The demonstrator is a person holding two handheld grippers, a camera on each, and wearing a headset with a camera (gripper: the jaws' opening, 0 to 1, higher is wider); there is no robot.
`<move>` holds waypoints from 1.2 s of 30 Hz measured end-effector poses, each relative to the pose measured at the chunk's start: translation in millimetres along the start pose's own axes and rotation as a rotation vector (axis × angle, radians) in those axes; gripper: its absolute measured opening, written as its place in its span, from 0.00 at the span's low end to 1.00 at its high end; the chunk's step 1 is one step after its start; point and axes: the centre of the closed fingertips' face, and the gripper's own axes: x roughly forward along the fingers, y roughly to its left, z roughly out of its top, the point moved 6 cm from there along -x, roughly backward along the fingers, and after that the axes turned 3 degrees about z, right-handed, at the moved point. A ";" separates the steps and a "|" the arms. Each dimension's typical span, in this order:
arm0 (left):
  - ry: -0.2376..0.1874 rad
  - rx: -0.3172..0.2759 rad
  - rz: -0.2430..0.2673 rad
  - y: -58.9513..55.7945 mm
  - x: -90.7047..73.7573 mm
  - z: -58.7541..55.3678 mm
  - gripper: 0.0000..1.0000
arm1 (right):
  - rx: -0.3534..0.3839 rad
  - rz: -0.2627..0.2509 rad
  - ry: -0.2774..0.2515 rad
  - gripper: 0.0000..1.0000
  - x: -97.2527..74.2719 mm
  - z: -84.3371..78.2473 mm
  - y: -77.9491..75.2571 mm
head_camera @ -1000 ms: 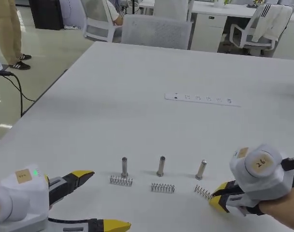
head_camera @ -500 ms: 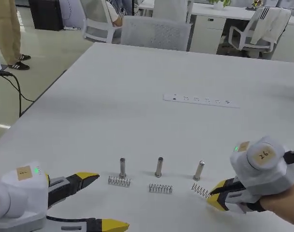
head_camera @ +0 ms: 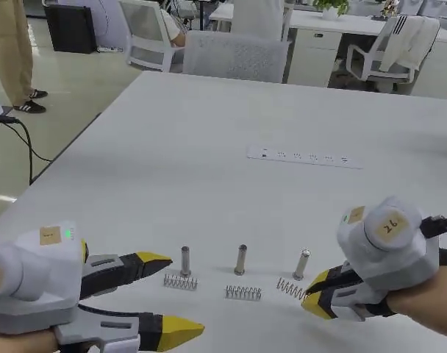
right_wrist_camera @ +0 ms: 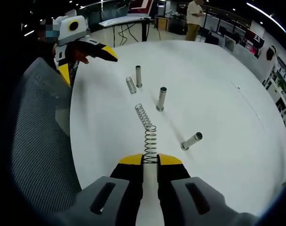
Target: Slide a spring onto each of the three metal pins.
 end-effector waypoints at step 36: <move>0.067 0.067 -0.165 -8.6 47.4 -2.7 0.29 | -0.251 0.174 0.015 0.07 9.5 49.9 37.6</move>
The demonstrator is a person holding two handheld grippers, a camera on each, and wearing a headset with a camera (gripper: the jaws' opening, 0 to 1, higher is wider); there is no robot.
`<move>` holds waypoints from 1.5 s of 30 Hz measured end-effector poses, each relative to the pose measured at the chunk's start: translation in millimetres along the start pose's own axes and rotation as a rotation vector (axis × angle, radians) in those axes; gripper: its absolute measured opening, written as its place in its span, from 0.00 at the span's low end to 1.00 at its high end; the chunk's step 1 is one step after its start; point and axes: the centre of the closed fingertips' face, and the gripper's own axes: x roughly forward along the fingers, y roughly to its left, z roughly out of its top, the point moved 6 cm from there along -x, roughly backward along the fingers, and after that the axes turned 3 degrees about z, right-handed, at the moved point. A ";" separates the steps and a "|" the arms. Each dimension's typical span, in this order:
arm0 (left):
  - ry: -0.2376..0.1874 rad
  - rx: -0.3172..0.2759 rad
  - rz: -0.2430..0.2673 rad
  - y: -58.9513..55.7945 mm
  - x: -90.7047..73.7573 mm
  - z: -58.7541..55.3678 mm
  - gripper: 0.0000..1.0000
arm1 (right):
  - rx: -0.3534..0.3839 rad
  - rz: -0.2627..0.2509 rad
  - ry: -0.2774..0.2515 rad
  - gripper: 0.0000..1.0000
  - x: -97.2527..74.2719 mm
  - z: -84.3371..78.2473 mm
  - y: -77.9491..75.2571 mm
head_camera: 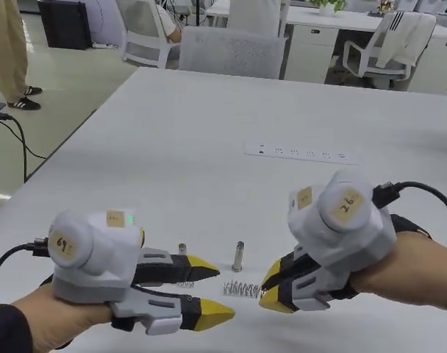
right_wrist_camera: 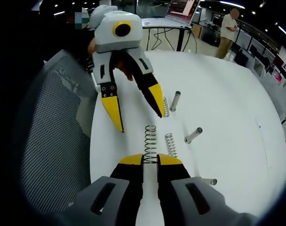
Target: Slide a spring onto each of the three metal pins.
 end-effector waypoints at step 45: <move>0.031 0.043 -0.116 -20.6 7.0 -6.3 0.02 | -0.106 0.078 0.004 0.09 4.6 4.9 18.2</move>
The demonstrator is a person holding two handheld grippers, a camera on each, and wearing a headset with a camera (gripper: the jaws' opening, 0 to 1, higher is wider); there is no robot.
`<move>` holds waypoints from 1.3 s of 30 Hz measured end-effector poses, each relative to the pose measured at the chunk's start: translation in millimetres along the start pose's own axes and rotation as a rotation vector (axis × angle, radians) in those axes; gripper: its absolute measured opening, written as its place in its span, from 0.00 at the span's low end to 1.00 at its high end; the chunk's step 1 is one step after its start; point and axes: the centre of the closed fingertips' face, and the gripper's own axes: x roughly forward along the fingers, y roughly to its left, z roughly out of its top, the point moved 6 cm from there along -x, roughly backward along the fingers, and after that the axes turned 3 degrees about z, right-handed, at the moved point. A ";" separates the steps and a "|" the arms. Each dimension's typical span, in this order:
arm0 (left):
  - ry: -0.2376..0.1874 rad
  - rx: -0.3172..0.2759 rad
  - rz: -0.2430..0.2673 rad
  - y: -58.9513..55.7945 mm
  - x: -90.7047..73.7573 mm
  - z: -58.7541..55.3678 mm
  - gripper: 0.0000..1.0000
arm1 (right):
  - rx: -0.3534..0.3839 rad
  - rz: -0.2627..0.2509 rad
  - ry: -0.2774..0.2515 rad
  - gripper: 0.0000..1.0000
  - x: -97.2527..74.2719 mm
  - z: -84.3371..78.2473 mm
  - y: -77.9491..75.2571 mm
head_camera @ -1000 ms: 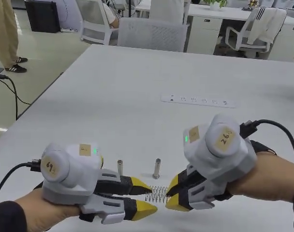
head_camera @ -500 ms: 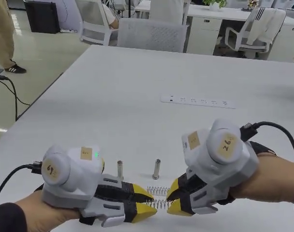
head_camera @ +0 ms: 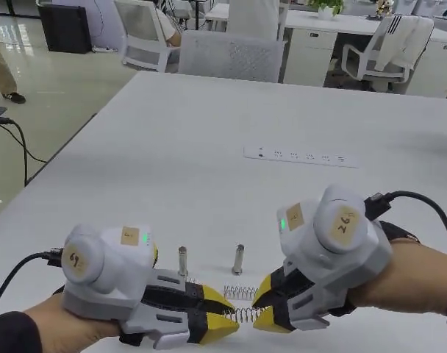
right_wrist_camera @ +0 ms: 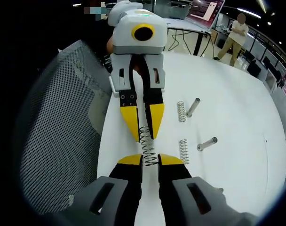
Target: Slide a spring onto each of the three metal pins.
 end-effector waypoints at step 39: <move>-0.035 0.011 -0.023 -4.0 -0.6 6.5 0.02 | 0.042 0.034 -0.084 0.08 -11.1 12.4 4.4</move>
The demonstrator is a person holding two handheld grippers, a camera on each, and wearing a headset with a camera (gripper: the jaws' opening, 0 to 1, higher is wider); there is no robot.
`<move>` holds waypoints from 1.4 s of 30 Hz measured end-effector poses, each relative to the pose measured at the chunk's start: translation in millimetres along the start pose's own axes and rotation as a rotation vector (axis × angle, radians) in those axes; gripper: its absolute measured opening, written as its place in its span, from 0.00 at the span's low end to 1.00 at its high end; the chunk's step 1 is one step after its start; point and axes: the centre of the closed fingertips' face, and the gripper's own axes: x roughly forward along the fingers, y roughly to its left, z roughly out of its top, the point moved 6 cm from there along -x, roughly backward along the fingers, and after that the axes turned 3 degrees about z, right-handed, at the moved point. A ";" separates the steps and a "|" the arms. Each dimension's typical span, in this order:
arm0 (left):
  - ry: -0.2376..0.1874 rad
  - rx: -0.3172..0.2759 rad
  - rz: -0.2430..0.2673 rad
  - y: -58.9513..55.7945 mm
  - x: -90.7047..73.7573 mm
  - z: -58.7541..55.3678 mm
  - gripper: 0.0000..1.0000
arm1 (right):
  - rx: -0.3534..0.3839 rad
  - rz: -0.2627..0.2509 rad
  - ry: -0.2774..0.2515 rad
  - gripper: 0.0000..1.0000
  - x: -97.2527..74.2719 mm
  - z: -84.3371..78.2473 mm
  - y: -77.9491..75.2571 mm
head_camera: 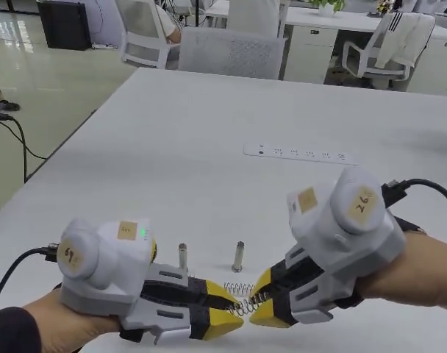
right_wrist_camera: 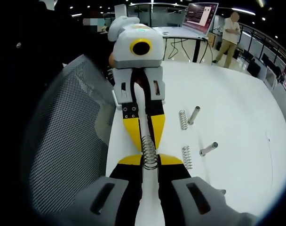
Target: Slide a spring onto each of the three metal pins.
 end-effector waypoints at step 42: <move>0.031 -0.004 0.032 3.7 0.9 -7.0 0.16 | -0.048 -0.020 0.102 0.08 2.2 11.7 -0.8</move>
